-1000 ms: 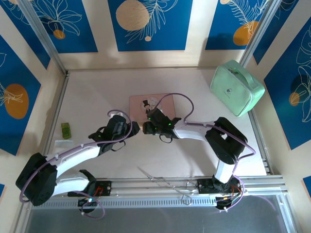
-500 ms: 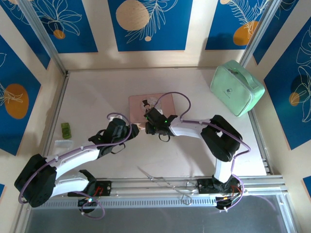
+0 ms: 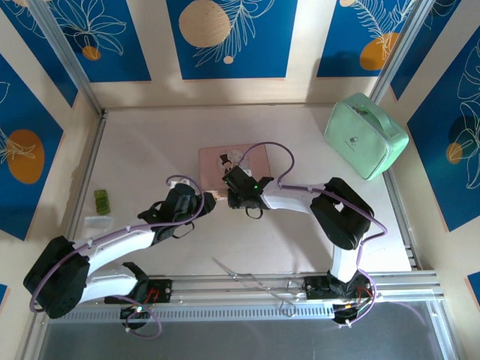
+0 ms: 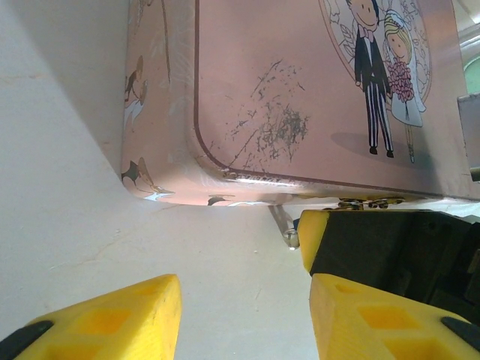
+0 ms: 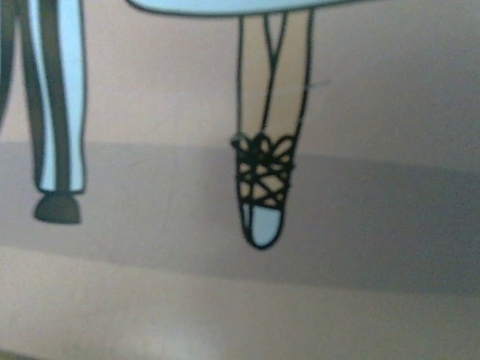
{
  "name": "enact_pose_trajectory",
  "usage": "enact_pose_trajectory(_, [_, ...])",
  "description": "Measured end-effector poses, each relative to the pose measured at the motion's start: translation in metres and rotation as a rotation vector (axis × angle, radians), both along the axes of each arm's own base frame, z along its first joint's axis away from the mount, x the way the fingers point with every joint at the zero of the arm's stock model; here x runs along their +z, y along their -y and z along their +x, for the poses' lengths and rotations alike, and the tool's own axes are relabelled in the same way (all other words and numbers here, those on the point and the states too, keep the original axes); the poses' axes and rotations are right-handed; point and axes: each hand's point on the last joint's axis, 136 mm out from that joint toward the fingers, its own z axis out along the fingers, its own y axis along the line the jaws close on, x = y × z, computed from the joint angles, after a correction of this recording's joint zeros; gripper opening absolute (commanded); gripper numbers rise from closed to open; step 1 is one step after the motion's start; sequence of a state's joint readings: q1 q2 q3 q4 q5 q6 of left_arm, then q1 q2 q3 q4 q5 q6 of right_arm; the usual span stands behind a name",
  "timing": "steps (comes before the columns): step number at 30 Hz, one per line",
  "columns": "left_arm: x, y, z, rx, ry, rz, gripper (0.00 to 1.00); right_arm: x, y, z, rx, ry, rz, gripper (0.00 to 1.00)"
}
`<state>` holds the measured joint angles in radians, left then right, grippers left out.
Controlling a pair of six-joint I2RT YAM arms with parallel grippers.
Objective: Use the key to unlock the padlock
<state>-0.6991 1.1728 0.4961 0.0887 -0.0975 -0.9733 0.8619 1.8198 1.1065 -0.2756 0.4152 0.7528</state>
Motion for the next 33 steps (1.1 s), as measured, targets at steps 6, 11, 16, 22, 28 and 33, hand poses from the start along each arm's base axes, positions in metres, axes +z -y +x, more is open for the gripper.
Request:
enact_pose_trajectory(6, [-0.001,0.007,-0.002,-0.010,-0.003,-0.014,0.49,0.001,0.000,-0.002,0.000,-0.013,-0.001,0.24])
enact_pose_trajectory(11, [-0.003,0.018,-0.006,-0.037,0.006,-0.031,0.49,0.002,-0.001,-0.006,0.005,-0.056,0.005,0.21])
enact_pose_trajectory(16, [-0.015,0.030,-0.011,-0.057,0.004,-0.055,0.48,0.002,-0.001,-0.009,0.007,-0.144,0.028,0.20])
enact_pose_trajectory(22, [-0.029,0.036,-0.020,-0.070,0.029,-0.098,0.42,0.004,-0.002,-0.015,0.018,-0.250,0.065,0.20])
enact_pose_trajectory(28, [-0.016,0.056,-0.024,-0.113,0.114,-0.145,0.41,0.007,0.002,-0.020,0.021,-0.341,0.098,0.20])
enact_pose_trajectory(33, [-0.036,0.061,-0.023,-0.123,0.135,-0.146,0.39,0.009,0.006,-0.020,0.028,-0.366,0.105,0.20])
